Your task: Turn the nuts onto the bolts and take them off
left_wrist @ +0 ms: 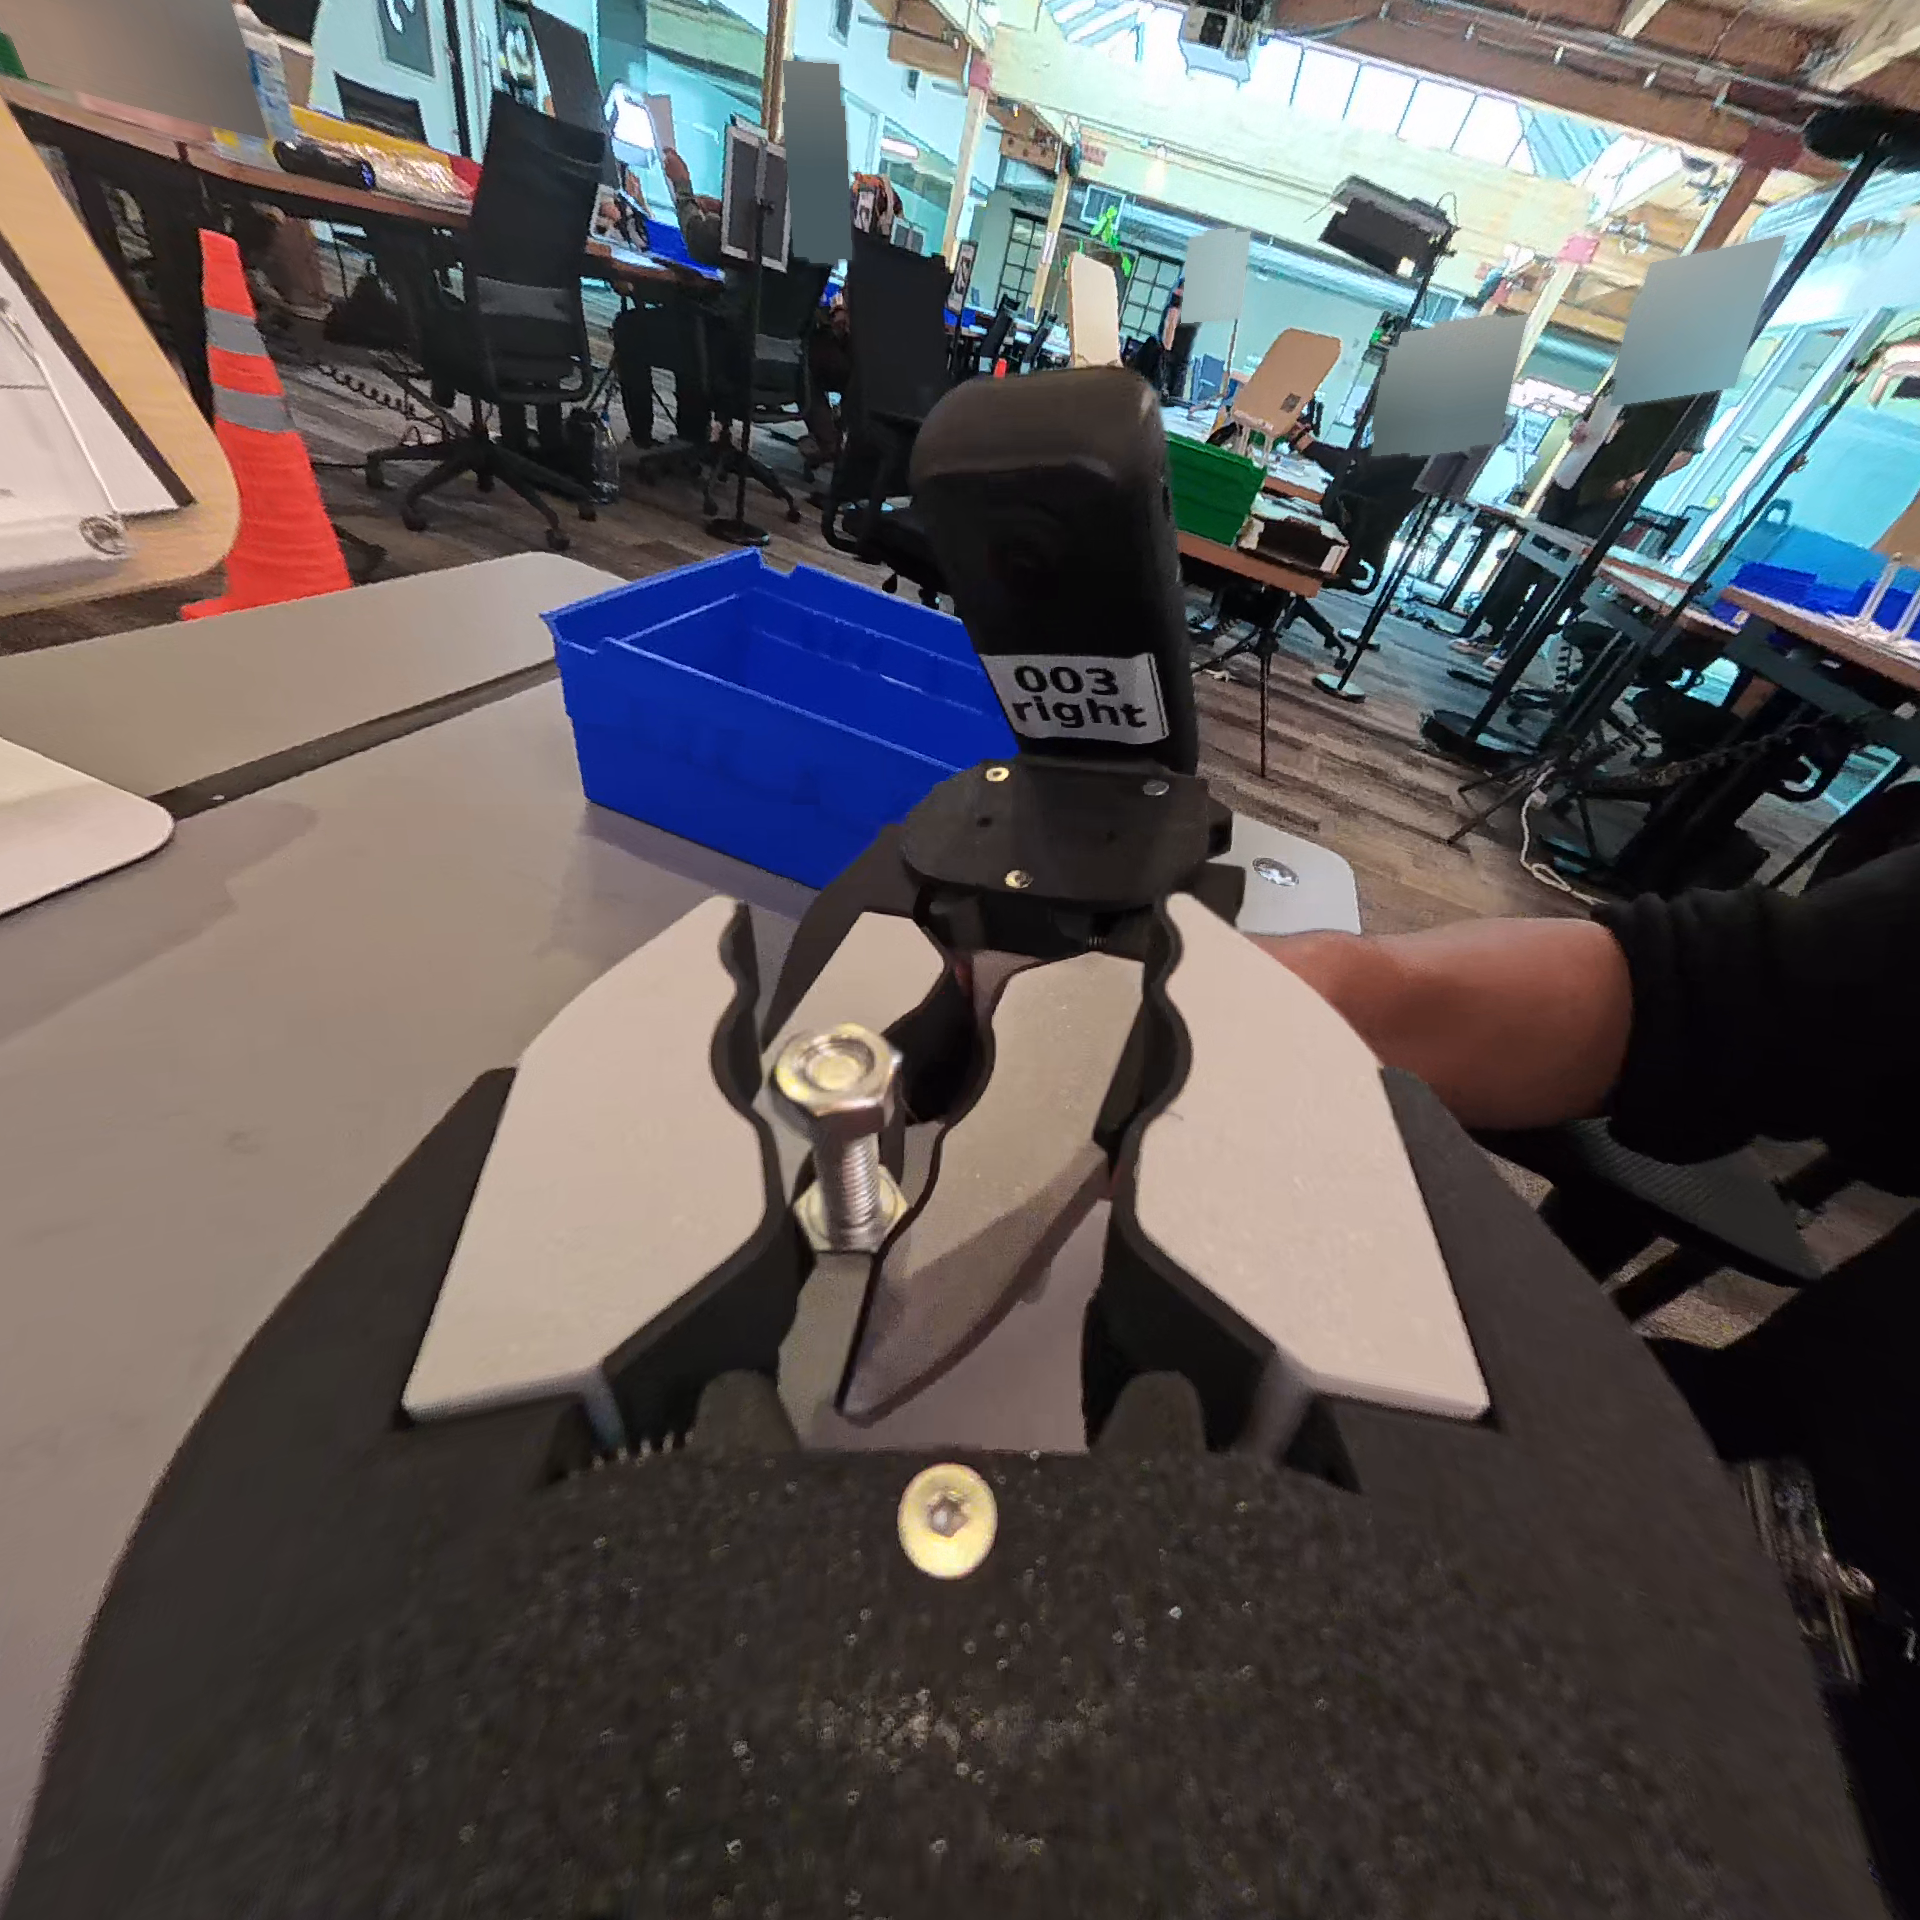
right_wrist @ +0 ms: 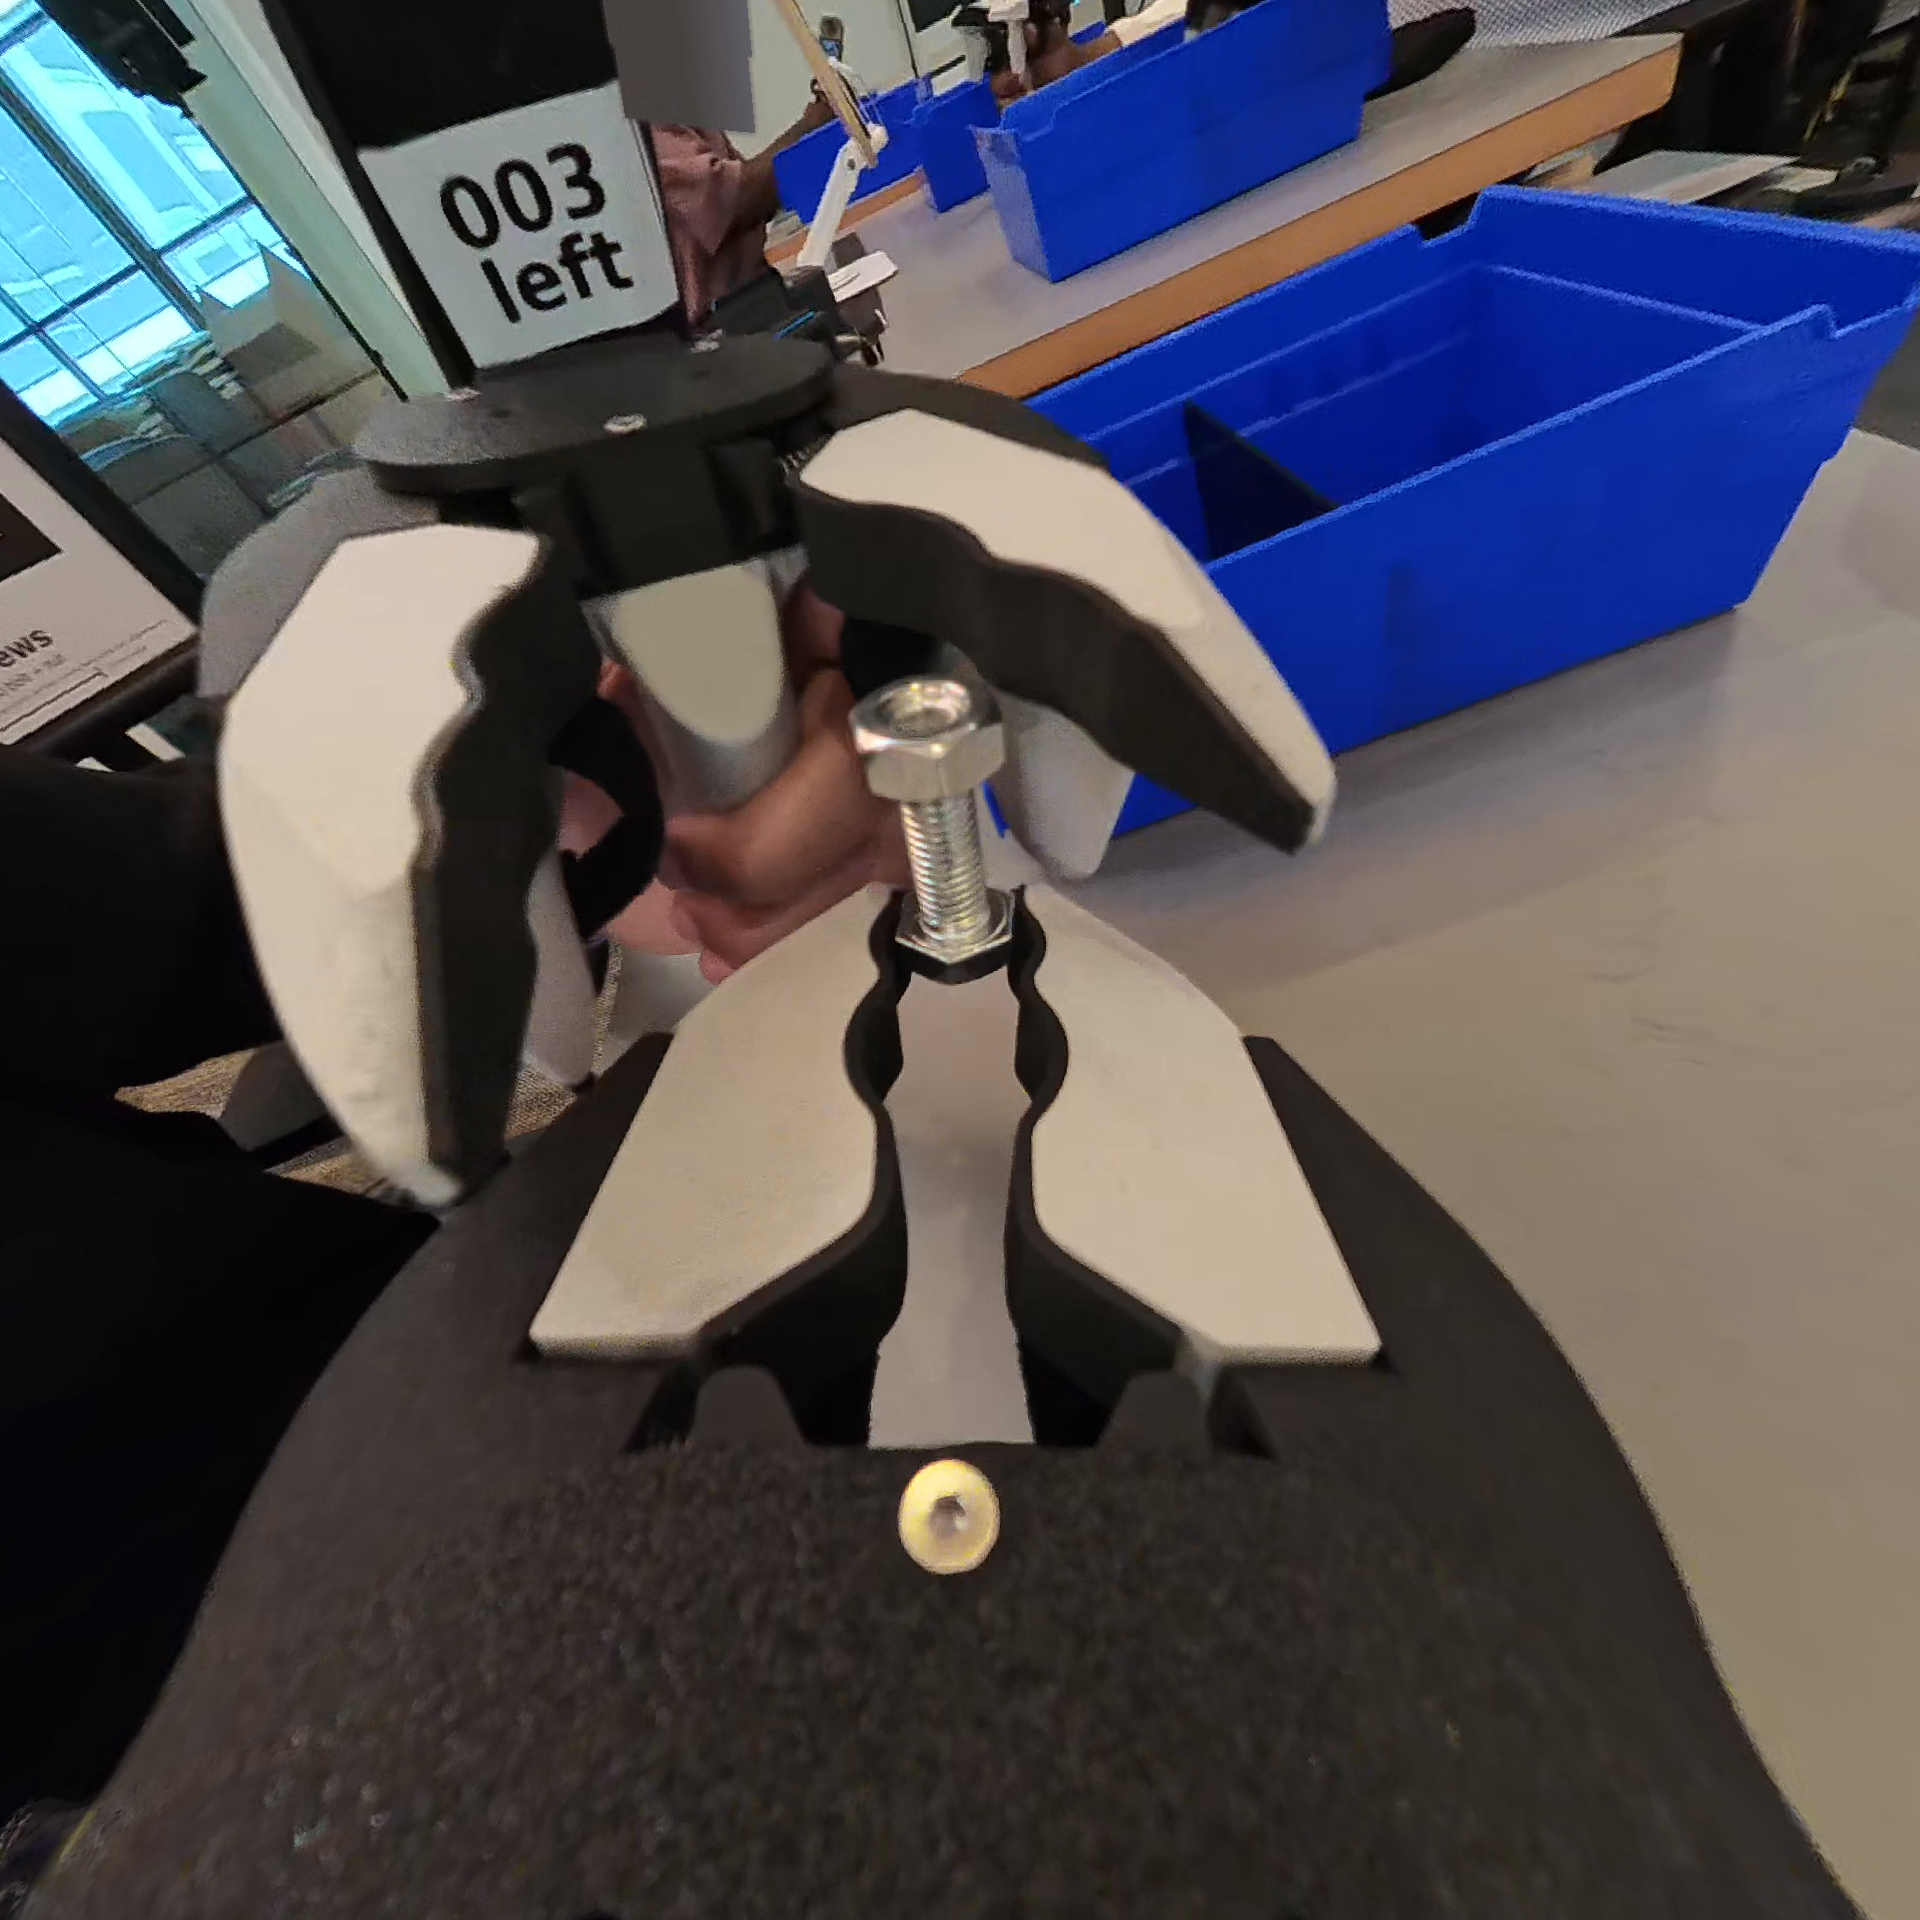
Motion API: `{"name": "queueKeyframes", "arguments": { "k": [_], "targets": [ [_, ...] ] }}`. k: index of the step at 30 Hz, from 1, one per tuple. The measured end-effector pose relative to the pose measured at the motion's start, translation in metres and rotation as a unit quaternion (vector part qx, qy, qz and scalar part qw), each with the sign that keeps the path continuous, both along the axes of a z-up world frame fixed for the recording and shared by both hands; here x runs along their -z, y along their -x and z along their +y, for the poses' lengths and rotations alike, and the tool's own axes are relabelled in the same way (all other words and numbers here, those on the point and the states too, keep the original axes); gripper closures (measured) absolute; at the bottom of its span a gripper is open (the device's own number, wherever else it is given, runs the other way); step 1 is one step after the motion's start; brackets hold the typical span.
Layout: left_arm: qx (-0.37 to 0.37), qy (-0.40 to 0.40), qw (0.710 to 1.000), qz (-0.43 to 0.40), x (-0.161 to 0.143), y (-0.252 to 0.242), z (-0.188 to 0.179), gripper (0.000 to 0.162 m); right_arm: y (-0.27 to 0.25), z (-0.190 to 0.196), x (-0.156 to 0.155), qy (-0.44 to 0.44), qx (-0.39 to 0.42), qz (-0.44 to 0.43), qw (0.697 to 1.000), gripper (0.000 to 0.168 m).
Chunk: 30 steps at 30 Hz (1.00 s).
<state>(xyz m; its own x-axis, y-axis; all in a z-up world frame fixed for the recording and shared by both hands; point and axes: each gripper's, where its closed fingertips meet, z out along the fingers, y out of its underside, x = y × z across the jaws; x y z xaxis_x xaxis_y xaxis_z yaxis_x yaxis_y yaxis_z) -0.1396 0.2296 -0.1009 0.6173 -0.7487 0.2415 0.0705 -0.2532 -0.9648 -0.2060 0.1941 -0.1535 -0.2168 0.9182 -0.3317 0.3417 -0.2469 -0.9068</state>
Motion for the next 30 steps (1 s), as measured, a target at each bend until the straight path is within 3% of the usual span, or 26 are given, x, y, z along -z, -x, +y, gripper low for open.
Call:
{"name": "queueKeyframes", "arguments": {
  "k": [6, 11, 12, 20, 26, 30],
  "targets": [
    [-0.009, 0.0, 1.0, -0.009, -0.004, 0.008, -0.001, 0.091, -0.011, 0.03, -0.007, 0.013, 0.042, 0.011, 0.999, 0.151],
    [-0.006, 0.005, 1.0, 0.007, 0.002, -0.003, 0.001, 0.082, -0.002, 0.01, -0.004, -0.002, 0.017, 0.004, 1.0, 0.151],
    [0.001, 0.003, 1.0, 0.013, 0.002, -0.004, -0.001, 0.087, -0.002, 0.005, -0.006, 0.008, 0.006, 0.008, 1.0, 0.151],
    [-0.015, -0.008, 1.0, -0.014, -0.012, 0.012, -0.002, 0.089, -0.009, 0.028, -0.002, -0.008, 0.043, -0.002, 0.999, 0.151],
    [0.001, -0.008, 1.0, 0.027, -0.002, -0.003, -0.004, 0.087, -0.001, 0.005, -0.003, -0.026, 0.012, -0.009, 1.0, 0.151],
    [-0.022, -0.024, 0.999, 0.039, -0.008, 0.012, -0.004, 0.088, -0.011, 0.024, 0.002, -0.015, 0.034, -0.018, 0.999, 0.151]
  ]
}}
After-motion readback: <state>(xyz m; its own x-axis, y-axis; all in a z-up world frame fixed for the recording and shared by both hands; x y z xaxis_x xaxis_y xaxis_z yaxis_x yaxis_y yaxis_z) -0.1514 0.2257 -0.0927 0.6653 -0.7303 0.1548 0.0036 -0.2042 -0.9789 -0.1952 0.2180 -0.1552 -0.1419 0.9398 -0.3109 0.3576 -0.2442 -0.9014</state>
